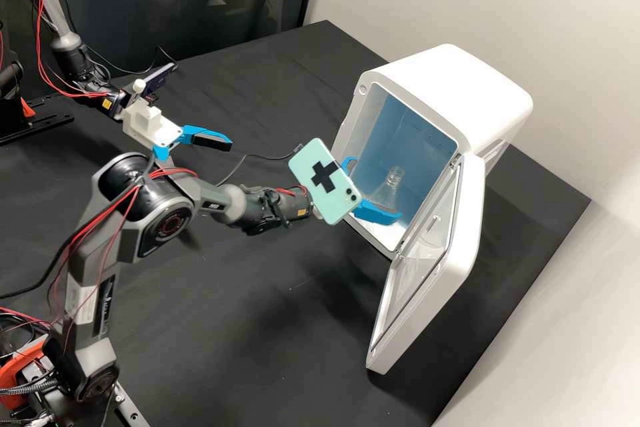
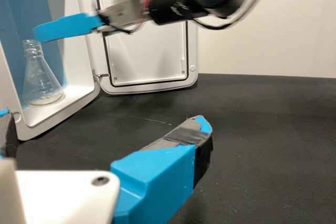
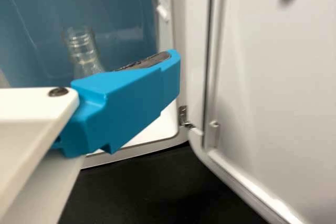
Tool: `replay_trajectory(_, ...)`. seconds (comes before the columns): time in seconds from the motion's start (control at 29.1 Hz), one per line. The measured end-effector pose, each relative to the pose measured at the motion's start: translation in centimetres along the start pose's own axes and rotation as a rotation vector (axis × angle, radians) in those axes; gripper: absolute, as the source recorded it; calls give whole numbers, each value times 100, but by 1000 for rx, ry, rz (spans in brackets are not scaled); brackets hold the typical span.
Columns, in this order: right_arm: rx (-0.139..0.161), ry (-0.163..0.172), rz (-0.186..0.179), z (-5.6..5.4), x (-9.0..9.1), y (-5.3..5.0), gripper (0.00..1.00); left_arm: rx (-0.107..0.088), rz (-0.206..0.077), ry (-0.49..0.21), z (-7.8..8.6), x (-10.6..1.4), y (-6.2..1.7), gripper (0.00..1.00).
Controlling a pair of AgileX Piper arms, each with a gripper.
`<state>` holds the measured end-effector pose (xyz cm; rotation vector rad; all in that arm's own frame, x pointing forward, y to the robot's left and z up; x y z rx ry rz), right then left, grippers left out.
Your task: Place the flask in the incubator
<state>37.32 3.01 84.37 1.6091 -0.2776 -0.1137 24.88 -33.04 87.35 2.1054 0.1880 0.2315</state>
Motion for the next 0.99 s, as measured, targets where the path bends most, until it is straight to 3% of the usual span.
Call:
replay_trajectory(0.14,11,39,51,18,-284,55,100,-3,10,7,8,9,-2,100)
replay_trajectory(0.31,49,136,67,16,-605,52,100,-11,17,23,6,13,2,100)
replay_trajectory(0.38,81,209,84,26,-725,30,100,3,28,51,4,21,7,100)
replay_trajectory(0.45,122,260,91,43,-795,7,100,9,34,68,7,25,10,100)
replay_trajectory(0.58,184,289,88,89,-888,-17,100,0,43,89,22,34,11,100)
replay_trajectory(0.69,192,304,97,100,-927,-22,100,20,47,109,25,35,9,100)
replay_trajectory(0.82,192,310,96,91,-934,-30,100,12,47,126,32,16,-12,100)
replay_trajectory(0.89,192,311,96,89,-935,-32,100,-14,60,118,41,5,-8,100)
replay_trajectory(0.99,192,311,96,89,-935,-32,100,-100,58,114,44,-7,-23,100)
